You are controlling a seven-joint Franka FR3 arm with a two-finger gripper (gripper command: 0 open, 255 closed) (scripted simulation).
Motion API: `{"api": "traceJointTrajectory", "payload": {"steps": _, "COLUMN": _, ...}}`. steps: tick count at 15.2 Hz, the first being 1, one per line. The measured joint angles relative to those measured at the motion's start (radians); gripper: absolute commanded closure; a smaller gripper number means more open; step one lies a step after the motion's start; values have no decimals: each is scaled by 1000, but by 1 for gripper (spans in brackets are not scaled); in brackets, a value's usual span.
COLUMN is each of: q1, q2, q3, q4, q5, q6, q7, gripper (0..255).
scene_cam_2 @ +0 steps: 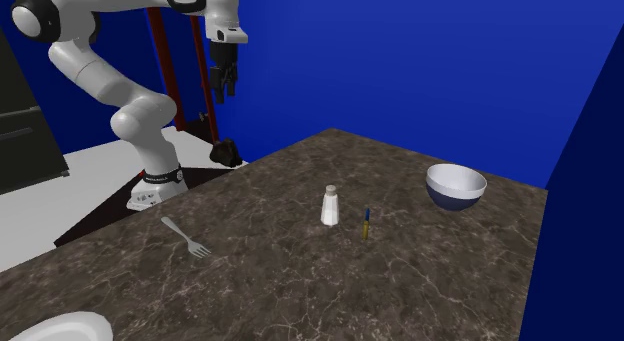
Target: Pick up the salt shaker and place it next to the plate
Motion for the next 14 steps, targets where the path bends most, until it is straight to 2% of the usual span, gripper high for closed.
{"api": "traceJointTrajectory", "payload": {"steps": 3, "q1": -5, "q2": 40, "q3": -15, "q4": 9, "q5": -6, "q6": 30, "q7": -9, "gripper": 0}}
{"api": "traceJointTrajectory", "payload": {"steps": 14, "q1": -34, "q2": 442, "q3": -134, "q4": 193, "q5": -1, "q6": 244, "q7": -94, "gripper": 0}}
